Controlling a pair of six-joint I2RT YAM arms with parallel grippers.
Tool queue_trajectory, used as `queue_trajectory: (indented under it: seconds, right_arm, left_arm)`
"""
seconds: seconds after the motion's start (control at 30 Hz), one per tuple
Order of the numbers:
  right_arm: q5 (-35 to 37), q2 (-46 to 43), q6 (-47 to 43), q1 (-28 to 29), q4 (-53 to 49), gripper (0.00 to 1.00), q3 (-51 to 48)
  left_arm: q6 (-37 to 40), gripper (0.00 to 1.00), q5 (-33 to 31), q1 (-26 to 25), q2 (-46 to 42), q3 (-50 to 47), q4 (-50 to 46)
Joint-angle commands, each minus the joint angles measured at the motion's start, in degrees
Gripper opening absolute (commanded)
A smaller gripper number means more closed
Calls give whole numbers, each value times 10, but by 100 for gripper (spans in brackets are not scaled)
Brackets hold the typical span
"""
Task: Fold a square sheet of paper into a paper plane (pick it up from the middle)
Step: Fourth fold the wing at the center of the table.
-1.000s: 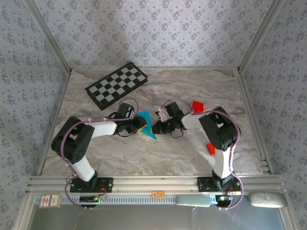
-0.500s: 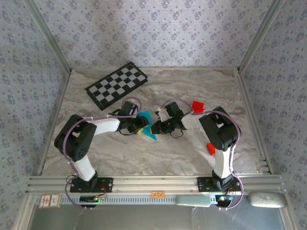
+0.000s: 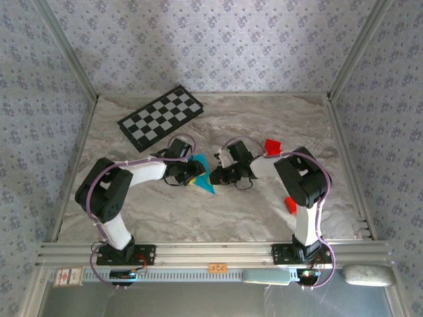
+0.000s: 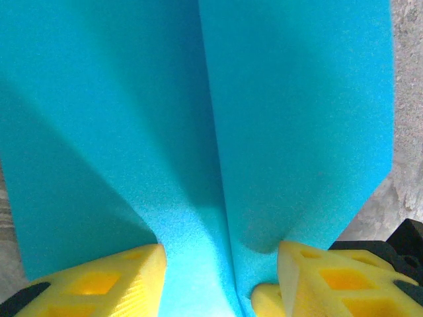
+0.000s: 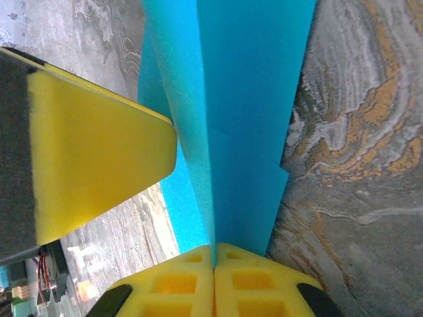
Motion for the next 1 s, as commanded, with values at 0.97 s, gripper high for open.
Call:
queue_trajectory:
  seconds: [0.97]
  right_arm:
    - [-3,46,27,-23,-23,8,-6]
  left_arm:
    - [41,44,29,17,2,10,33]
